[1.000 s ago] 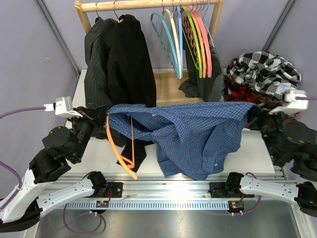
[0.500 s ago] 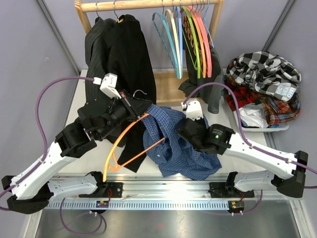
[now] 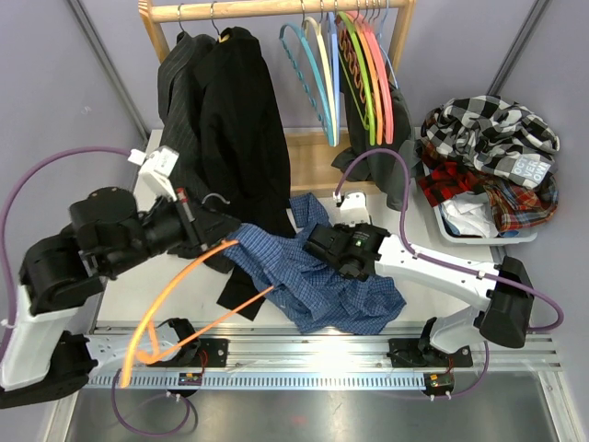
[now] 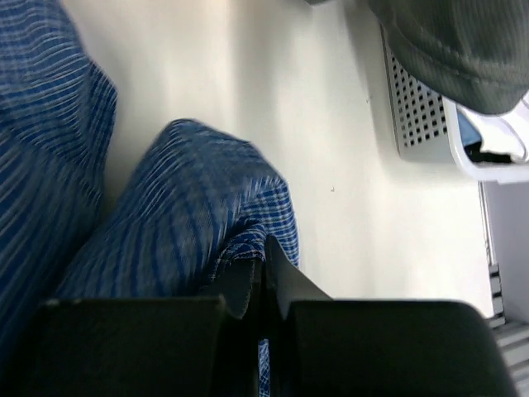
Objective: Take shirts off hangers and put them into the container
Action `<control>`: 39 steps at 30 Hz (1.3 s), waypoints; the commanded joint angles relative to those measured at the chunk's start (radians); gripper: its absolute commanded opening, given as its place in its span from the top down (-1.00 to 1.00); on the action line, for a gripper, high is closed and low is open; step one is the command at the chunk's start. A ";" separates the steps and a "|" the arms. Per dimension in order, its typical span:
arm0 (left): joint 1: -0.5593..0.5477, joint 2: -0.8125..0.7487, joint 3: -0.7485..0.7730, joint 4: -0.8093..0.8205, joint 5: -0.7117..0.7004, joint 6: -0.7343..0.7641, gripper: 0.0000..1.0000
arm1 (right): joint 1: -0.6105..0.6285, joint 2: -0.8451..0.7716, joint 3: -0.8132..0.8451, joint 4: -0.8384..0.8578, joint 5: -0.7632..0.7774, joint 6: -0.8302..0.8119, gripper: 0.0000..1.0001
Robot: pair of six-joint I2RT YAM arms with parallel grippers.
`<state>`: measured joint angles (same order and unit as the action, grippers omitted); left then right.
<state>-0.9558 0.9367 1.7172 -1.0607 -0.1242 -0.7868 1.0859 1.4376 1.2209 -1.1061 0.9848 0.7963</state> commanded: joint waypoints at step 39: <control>-0.142 0.497 0.129 0.099 -0.871 0.152 1.00 | -0.080 -0.473 0.213 0.163 -0.764 -0.417 -0.99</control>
<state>-1.0702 1.3201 1.7164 -1.0435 -0.7517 -0.6521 0.9981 0.9451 1.3979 -1.0046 0.3794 0.4366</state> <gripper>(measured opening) 0.023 0.993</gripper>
